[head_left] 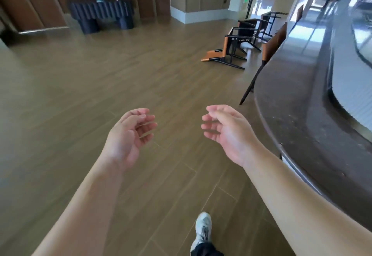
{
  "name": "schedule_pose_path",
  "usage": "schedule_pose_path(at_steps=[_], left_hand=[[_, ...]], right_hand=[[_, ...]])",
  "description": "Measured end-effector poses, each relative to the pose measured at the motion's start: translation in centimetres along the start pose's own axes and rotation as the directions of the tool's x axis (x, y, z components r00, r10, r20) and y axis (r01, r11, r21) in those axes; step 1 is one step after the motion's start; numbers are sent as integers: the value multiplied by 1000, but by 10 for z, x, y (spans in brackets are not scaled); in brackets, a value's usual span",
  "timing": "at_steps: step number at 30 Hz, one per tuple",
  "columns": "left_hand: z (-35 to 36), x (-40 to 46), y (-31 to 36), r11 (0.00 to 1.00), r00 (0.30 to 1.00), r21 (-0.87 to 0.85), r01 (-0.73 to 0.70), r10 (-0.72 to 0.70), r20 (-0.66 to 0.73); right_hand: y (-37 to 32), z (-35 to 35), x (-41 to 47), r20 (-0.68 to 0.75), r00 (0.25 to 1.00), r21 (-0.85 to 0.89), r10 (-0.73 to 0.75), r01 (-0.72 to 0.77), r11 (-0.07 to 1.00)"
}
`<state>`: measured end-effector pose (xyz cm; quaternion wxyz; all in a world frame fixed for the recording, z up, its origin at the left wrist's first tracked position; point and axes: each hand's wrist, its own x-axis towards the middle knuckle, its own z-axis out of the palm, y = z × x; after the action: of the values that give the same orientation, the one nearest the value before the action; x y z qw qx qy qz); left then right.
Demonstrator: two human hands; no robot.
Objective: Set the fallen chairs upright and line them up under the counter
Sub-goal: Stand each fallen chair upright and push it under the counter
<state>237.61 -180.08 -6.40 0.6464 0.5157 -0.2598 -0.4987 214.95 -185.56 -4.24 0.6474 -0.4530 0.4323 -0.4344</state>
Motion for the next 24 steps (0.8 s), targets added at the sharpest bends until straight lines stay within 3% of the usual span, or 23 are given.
schedule_pose_path(at_steps=[12,24], left_hand=[[3,230,31,995,996,43,87,-87,-10],[-46,391,120,997,996,-20,-72,71,-45]], right_hand=[[-4,74,252,18,998,49,62,-62,997],[-49,200,421,190,982,-27,-2,7,1000]])
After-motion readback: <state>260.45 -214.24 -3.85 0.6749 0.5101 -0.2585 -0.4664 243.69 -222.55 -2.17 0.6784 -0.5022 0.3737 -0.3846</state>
